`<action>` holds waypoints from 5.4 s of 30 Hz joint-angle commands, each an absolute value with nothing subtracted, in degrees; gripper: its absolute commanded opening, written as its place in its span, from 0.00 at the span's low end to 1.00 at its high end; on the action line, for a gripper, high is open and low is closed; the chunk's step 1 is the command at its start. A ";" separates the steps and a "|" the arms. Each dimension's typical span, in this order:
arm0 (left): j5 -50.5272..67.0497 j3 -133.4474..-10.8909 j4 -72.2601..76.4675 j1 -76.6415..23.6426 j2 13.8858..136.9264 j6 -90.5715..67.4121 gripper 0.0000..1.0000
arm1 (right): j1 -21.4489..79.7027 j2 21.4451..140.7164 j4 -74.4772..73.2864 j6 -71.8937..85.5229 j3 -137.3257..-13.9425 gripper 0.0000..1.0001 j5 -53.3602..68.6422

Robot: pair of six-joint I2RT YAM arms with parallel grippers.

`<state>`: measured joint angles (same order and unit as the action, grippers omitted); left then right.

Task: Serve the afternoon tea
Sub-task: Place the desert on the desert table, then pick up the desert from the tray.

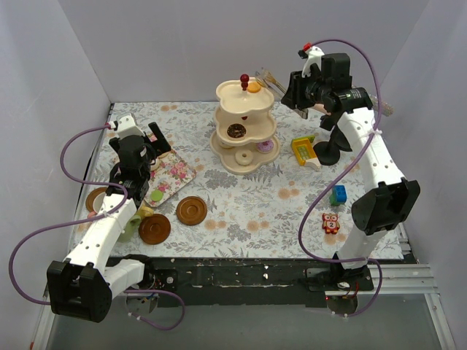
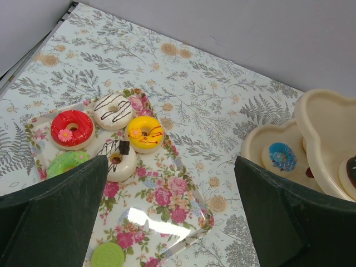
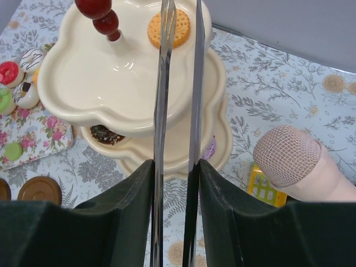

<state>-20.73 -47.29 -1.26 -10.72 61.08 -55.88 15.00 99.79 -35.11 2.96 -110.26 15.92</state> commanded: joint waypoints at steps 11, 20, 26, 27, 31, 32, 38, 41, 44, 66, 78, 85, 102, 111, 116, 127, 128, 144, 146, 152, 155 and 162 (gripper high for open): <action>-20.57 -46.76 -0.35 -10.64 59.94 -55.28 0.98 | 14.85 84.21 -28.92 3.77 -102.05 0.42 11.59; -20.56 -48.51 -2.36 -10.55 62.83 -54.58 0.98 | 25.11 78.22 -27.25 4.22 -102.30 0.43 12.31; -21.62 -48.34 -2.02 -9.14 61.18 -54.85 0.98 | 39.09 81.55 -26.11 3.43 -103.63 0.43 7.74; -22.40 -48.34 -2.02 -8.79 60.82 -54.41 0.98 | 40.33 82.35 -25.67 3.60 -103.28 0.43 7.65; -26.62 -47.38 -0.80 -7.82 58.54 -53.09 0.98 | 44.64 86.04 -24.35 4.65 -101.44 0.42 5.80; -27.59 -46.85 -0.36 -7.82 57.75 -52.82 0.98 | 45.00 86.57 -23.39 5.35 -100.29 0.42 5.89; -28.83 -46.41 -0.35 -7.29 56.78 -52.73 0.98 | 46.66 89.11 -19.25 7.82 -96.24 0.41 7.38; -28.56 -46.41 -0.35 -7.29 56.87 -53.09 0.98 | 48.95 91.84 -19.60 7.65 -96.15 0.43 7.56; -28.13 -46.32 -0.35 -7.29 57.13 -53.17 0.98 | 50.97 93.69 -18.46 8.00 -94.84 0.45 7.65; -23.65 -46.32 -0.35 -7.29 59.15 -53.97 0.98 | 53.97 113.28 -6.77 14.15 -93.95 0.51 15.12; -22.59 -46.14 1.32 -7.38 59.50 -53.88 0.98 | 52.47 120.05 -5.71 16.17 -95.71 0.52 16.17; -22.24 -46.14 1.32 -7.38 59.50 -53.79 0.98 | 52.47 123.04 -6.50 16.79 -98.87 0.53 13.36; -22.15 -46.14 1.49 -7.38 59.33 -53.79 0.98 | 52.47 131.04 -12.74 15.56 -110.56 0.52 14.50; -21.89 -46.14 1.49 -7.47 59.24 -53.88 0.98 | 52.56 134.03 -13.97 15.47 -114.78 0.52 15.47; -21.80 -46.14 1.49 -7.56 59.33 -53.88 0.98 | 52.56 135.96 -14.68 15.29 -117.77 0.51 16.08; -21.80 -46.06 1.49 -7.73 59.33 -53.79 0.98 | 52.56 135.27 -14.24 15.29 -117.16 0.34 16.44; -21.71 -46.14 1.49 -7.73 59.24 -53.79 0.98 | 52.56 134.83 -14.15 15.21 -116.81 0.32 16.44; -21.53 -46.05 1.49 -7.82 59.59 -53.96 0.98 | 52.56 113.57 -7.12 15.21 -92.56 0.19 13.80; -21.45 -46.05 1.41 -7.91 59.59 -53.96 0.98 | 52.47 110.84 -7.03 15.12 -89.75 0.19 13.01; -21.01 -46.05 1.41 -7.91 59.76 -54.23 0.98 | 52.47 105.48 -6.68 15.03 -84.38 0.18 11.43; -21.01 -46.05 1.49 -7.91 59.85 -54.32 0.98 | 52.38 102.31 -6.68 15.03 -82.27 0.18 10.29; -22.50 -46.23 1.05 -7.91 59.68 -54.49 0.98 | 51.77 92.39 -10.10 14.24 -76.82 0.18 6.33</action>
<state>-21.45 -46.44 1.26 -7.66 59.99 -54.41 52.45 100.33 -10.59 15.38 -78.52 9.04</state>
